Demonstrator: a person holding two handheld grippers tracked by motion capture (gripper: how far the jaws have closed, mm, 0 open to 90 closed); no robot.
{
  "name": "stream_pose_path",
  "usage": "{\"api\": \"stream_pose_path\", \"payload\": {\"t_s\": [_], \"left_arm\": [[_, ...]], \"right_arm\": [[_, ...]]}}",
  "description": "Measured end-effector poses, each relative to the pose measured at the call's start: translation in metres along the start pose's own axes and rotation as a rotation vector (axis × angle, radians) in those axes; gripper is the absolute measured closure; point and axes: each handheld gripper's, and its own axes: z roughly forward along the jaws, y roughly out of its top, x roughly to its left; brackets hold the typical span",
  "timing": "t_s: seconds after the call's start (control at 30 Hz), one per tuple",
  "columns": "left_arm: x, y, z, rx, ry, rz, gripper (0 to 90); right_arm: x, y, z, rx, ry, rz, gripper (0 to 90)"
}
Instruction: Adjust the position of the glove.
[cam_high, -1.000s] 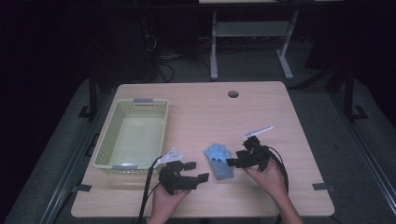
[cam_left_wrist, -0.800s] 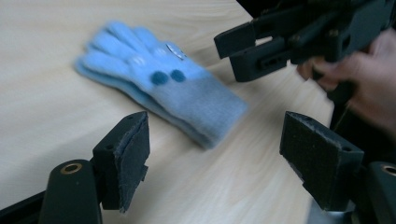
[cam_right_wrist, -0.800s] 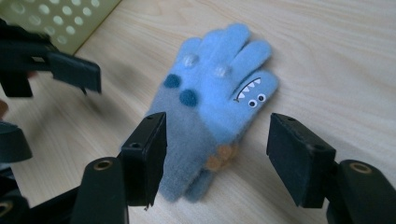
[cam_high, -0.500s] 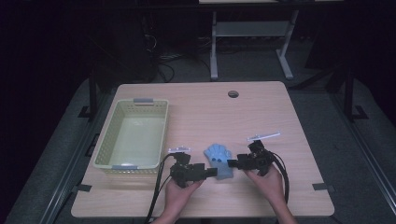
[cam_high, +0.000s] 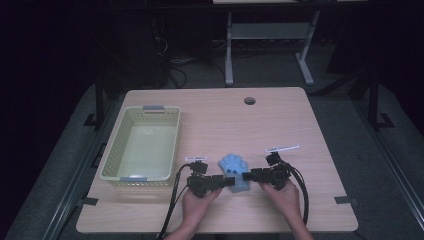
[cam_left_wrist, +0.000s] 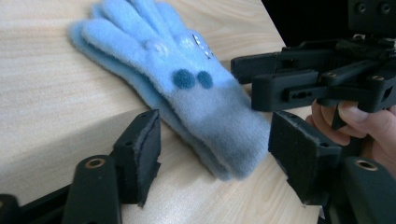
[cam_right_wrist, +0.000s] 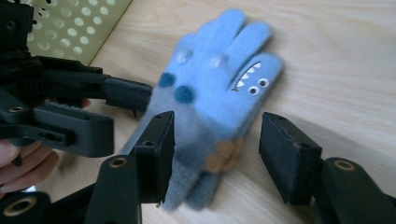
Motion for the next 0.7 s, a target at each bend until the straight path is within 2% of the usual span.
{"api": "stream_pose_path", "payload": {"t_s": [0.07,0.1,0.27,0.37,0.47,0.57,0.7], "left_arm": [[0.001,0.000,0.001,0.009,-0.005,-0.017,40.9],[0.002,0.000,0.001,0.011,-0.006,-0.026,40.9],[0.008,0.000,0.002,0.023,-0.008,-0.072,51.8],[0.011,-0.001,0.004,0.027,-0.026,-0.109,53.4],[0.011,-0.002,0.004,0.032,-0.037,-0.115,53.4],[0.011,-0.002,0.006,0.038,-0.056,-0.140,52.7],[0.014,-0.002,0.009,0.039,-0.079,-0.166,54.8]], "right_arm": [[0.000,0.000,0.004,0.013,-0.005,0.007,47.9],[0.000,0.000,0.004,0.013,-0.005,0.007,47.9],[-0.001,-0.002,0.006,0.007,-0.004,0.027,50.2],[-0.001,-0.004,0.008,0.007,-0.002,0.031,53.5],[0.000,-0.005,0.010,0.006,0.003,0.032,57.3],[0.002,-0.006,0.011,0.001,-0.011,0.036,58.7],[0.003,-0.007,0.011,0.001,-0.001,0.052,58.9]]}}
